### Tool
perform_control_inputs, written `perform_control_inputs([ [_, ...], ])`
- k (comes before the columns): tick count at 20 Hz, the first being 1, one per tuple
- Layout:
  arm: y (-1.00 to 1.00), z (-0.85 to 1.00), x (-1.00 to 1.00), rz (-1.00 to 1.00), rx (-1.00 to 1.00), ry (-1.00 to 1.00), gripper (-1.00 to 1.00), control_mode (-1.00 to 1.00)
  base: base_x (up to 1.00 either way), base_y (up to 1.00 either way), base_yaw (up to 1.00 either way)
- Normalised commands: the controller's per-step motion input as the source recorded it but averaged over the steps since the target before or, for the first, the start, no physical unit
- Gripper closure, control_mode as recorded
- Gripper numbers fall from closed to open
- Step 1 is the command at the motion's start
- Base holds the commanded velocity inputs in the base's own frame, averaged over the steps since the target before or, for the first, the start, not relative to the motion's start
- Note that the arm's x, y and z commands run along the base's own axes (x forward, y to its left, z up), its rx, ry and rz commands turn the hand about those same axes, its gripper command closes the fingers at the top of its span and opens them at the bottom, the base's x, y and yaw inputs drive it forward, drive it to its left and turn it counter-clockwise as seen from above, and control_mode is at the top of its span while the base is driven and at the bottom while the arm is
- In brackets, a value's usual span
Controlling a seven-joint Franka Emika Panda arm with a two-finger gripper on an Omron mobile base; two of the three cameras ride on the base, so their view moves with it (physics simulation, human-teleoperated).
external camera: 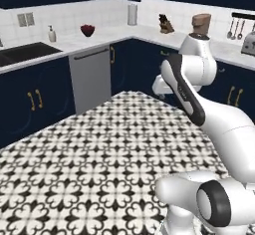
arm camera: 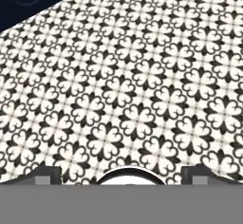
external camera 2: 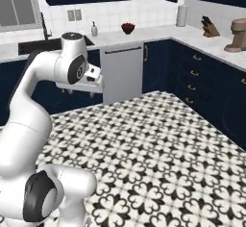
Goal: Gather all objects into one cabinet and sort the glasses and bowls to opposite sides.
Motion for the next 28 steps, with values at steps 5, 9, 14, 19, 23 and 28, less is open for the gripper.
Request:
perform_control_inputs([
  [5, 0.0, 0.0, 0.0, 0.0, 0.0, 0.0, -1.0, 1.0, 1.0, -0.47, 0.08],
  [9, 0.0, 0.0, 0.0, 0.0, 0.0, 0.0, -1.0, 1.0, 1.0, -0.35, 0.15],
  [14, 0.0, 0.0, 0.0, 0.0, 0.0, 0.0, -1.0, 1.0, 1.0, -0.46, 0.48],
  [19, 0.0, 0.0, 0.0, 0.0, 0.0, 0.0, -1.0, 1.0, 0.66, -0.24, 0.75],
  [23, 0.0, 0.0, 0.0, 0.0, 0.0, 0.0, -1.0, 1.0, 0.89, -0.43, 0.69],
  [28, 0.0, 0.0, 0.0, 0.0, 0.0, 0.0, -1.0, 1.0, 0.81, -0.73, 0.59],
])
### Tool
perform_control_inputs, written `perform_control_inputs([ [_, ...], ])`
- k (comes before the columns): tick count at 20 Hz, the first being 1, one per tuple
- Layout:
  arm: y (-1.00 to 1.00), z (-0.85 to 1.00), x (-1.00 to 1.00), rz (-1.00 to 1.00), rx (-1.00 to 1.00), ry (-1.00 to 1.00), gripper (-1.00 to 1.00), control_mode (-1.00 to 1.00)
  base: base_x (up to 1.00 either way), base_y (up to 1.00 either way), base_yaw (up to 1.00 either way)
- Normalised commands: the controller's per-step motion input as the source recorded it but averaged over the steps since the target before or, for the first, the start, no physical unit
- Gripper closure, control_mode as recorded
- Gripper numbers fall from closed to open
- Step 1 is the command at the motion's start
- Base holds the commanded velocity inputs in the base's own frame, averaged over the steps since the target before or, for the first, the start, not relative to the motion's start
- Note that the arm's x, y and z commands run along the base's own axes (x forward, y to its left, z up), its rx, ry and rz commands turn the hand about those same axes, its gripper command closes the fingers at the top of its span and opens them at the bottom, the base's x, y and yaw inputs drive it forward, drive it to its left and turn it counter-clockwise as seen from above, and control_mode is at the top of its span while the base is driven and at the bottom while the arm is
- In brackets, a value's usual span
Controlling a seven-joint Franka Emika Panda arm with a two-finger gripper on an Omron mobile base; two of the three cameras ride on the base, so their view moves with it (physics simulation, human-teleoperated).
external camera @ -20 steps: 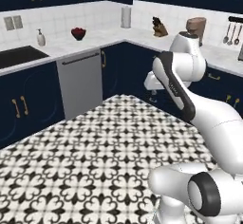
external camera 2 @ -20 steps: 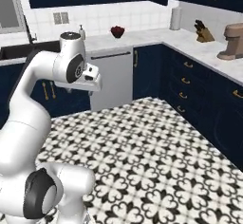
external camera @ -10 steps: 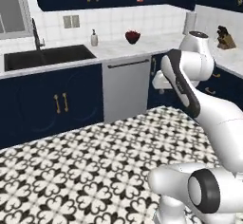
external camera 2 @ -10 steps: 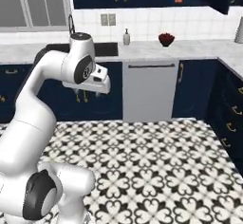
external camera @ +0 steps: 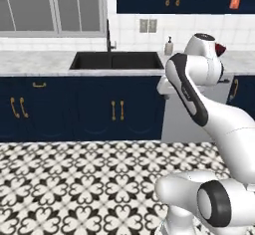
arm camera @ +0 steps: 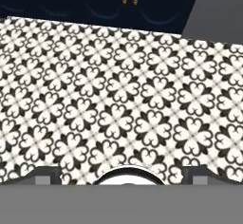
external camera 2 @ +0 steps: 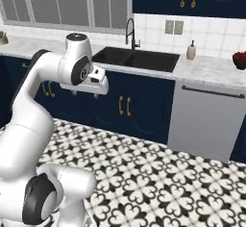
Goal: Gather all objects into one cabinet and sort the glasses and bowls to opposite sides.
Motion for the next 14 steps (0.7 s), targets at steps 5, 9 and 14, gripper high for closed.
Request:
perform_control_inputs([
  [5, 0.0, 0.0, 0.0, 0.0, 0.0, 0.0, -1.0, 1.0, 0.56, -1.0, 0.37],
  [9, 0.0, 0.0, 0.0, 0.0, 0.0, 0.0, -1.0, 1.0, 0.11, -1.0, 0.23],
  [14, 0.0, 0.0, 0.0, 0.0, 0.0, 0.0, -1.0, 1.0, -0.2, -1.0, 0.1],
])
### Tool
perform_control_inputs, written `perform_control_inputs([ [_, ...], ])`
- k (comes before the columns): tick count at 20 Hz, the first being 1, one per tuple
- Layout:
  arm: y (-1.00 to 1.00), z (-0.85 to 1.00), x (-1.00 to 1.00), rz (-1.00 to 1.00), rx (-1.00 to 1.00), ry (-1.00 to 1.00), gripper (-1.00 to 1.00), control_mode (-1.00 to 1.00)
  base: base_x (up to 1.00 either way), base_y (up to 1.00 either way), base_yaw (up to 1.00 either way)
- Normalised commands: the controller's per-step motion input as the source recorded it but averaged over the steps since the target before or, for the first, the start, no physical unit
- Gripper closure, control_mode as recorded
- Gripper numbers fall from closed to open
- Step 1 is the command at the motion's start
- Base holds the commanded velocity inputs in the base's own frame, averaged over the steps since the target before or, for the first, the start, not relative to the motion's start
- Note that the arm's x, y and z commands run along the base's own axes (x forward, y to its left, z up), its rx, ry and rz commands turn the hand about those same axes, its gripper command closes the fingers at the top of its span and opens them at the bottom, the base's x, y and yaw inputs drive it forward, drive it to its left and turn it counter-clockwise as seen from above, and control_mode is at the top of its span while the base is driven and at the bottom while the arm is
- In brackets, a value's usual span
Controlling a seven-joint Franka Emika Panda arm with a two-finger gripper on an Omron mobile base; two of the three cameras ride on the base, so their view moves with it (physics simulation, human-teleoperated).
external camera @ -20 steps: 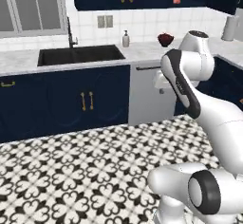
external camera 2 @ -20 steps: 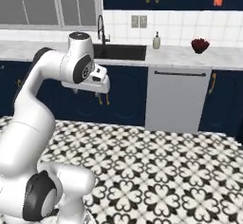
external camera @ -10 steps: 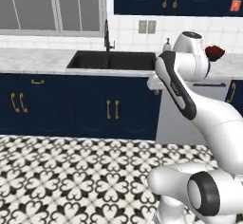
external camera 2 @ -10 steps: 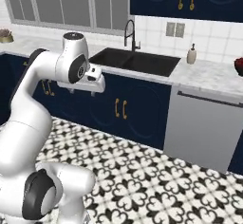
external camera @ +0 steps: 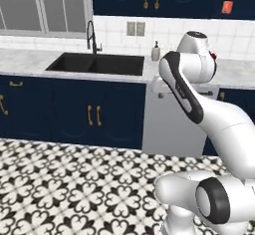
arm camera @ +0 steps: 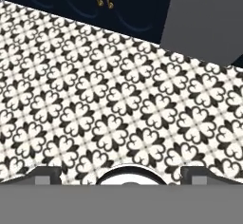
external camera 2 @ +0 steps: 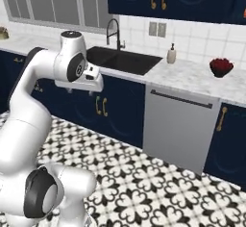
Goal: Gather all objects into one cabinet and sort the glasses and bowls to opposite sides.
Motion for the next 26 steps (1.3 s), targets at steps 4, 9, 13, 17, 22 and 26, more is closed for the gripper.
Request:
perform_control_inputs([
  [4, 0.0, 0.0, 0.0, 0.0, 0.0, 0.0, -1.0, 1.0, -0.05, -1.0, -0.06],
  [9, 0.0, 0.0, 0.0, 0.0, 0.0, 0.0, -1.0, 1.0, 0.03, -1.0, -0.22],
  [13, 0.0, 0.0, 0.0, 0.0, 0.0, 0.0, -1.0, 1.0, 0.29, -0.88, -0.29],
  [17, 0.0, 0.0, 0.0, 0.0, 0.0, 0.0, -1.0, 1.0, 0.54, -0.44, -0.16],
  [22, 0.0, 0.0, 0.0, 0.0, 0.0, 0.0, -1.0, 1.0, 1.0, 0.0, 0.0],
  [26, 0.0, 0.0, 0.0, 0.0, 0.0, 0.0, -1.0, 1.0, 1.0, 0.0, -0.05],
])
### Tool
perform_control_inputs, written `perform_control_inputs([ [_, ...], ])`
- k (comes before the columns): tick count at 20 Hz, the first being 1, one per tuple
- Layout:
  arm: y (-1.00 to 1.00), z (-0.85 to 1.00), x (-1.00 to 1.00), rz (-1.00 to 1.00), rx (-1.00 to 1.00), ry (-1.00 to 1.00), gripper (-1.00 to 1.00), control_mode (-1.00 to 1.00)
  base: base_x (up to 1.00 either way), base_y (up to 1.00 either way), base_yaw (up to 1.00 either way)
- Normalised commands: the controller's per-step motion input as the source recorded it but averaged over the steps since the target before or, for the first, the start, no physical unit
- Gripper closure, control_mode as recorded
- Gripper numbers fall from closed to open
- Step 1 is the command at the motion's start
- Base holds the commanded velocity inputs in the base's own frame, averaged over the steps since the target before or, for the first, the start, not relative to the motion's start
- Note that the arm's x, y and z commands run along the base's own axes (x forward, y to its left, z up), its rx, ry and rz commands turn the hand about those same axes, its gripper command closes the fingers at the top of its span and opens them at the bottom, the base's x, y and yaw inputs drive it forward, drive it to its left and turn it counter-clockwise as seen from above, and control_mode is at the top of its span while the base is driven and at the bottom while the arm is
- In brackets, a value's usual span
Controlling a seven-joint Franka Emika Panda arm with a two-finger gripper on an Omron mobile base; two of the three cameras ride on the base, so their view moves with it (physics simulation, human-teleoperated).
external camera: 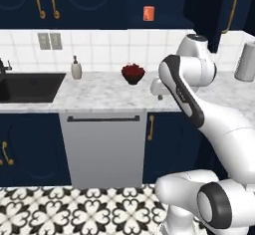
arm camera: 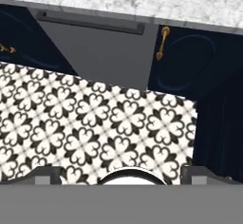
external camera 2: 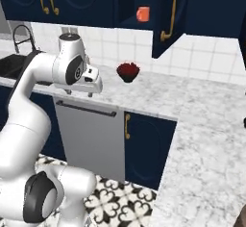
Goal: Gather all objects into one cabinet and sort the glasses and bowls to opposite sides.
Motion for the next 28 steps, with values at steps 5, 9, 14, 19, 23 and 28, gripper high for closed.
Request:
perform_control_inputs([
  [5, 0.0, 0.0, 0.0, 0.0, 0.0, 0.0, -1.0, 1.0, 1.0, -0.09, -0.13],
  [9, 0.0, 0.0, 0.0, 0.0, 0.0, 0.0, -1.0, 1.0, 1.0, 0.0, -0.19],
  [14, 0.0, 0.0, 0.0, 0.0, 0.0, 0.0, -1.0, 1.0, 1.0, 0.0, -0.21],
  [19, 0.0, 0.0, 0.0, 0.0, 0.0, 0.0, -1.0, 1.0, 0.86, 0.0, -0.15],
  [23, 0.0, 0.0, 0.0, 0.0, 0.0, 0.0, -1.0, 1.0, 0.65, 0.04, -0.08],
  [28, 0.0, 0.0, 0.0, 0.0, 0.0, 0.0, -1.0, 1.0, 0.59, 0.18, -0.03],
])
